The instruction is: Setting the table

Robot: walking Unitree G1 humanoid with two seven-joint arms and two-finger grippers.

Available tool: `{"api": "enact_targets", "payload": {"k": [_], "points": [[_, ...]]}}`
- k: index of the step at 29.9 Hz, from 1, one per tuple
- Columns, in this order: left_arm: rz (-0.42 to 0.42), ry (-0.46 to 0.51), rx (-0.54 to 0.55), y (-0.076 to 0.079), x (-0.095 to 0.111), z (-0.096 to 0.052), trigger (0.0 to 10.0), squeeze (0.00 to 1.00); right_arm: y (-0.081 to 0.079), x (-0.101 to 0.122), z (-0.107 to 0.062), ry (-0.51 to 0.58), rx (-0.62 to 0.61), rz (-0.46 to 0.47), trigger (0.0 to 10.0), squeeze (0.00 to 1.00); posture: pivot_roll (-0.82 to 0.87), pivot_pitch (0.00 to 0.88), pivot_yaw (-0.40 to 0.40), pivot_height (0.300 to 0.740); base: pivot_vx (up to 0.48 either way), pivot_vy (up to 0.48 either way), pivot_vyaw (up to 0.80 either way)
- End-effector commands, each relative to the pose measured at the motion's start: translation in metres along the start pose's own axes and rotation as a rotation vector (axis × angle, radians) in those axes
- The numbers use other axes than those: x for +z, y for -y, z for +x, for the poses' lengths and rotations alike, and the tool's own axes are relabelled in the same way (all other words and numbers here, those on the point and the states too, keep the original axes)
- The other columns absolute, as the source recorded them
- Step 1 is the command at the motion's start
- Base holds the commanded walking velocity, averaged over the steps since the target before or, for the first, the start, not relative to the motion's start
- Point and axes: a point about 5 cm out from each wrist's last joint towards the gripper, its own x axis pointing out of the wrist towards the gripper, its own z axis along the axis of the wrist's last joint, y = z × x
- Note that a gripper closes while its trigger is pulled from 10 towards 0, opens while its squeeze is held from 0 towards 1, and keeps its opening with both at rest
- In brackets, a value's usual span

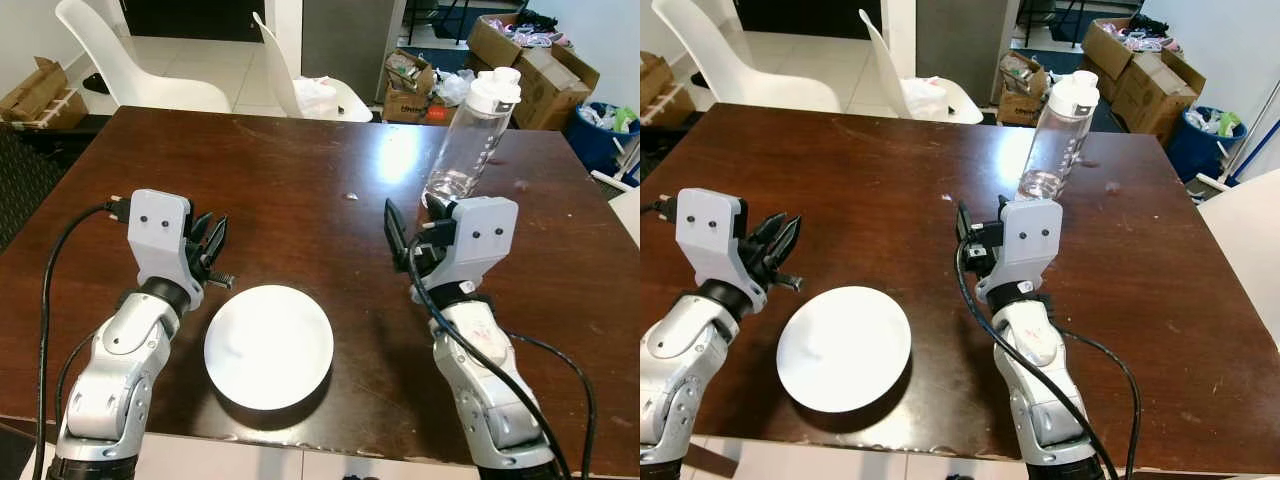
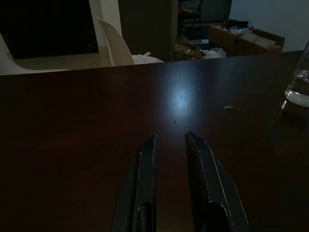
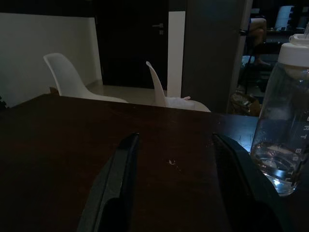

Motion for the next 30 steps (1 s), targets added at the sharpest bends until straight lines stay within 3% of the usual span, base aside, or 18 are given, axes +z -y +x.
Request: {"api": "enact_targets", "payload": {"k": [1,30], "points": [[0.002,-0.011,-0.001,0.0003,-0.0043,-0.0029,10.0,0.00,0.0019,-0.0040,-0.0020,-0.010,-0.010,-0.002,10.0,0.00,-0.02,0.036,0.056,0.740,-0.311,0.000,0.00],[0.001,-0.015,0.008,-0.0001,-0.0052,-0.0048,10.0,0.00,0.0027,-0.0069,-0.0030,-0.025,-0.012,-0.005,10.0,0.00,-0.03,0.047,0.051,0.740,-0.311,0.000,0.00]]}}
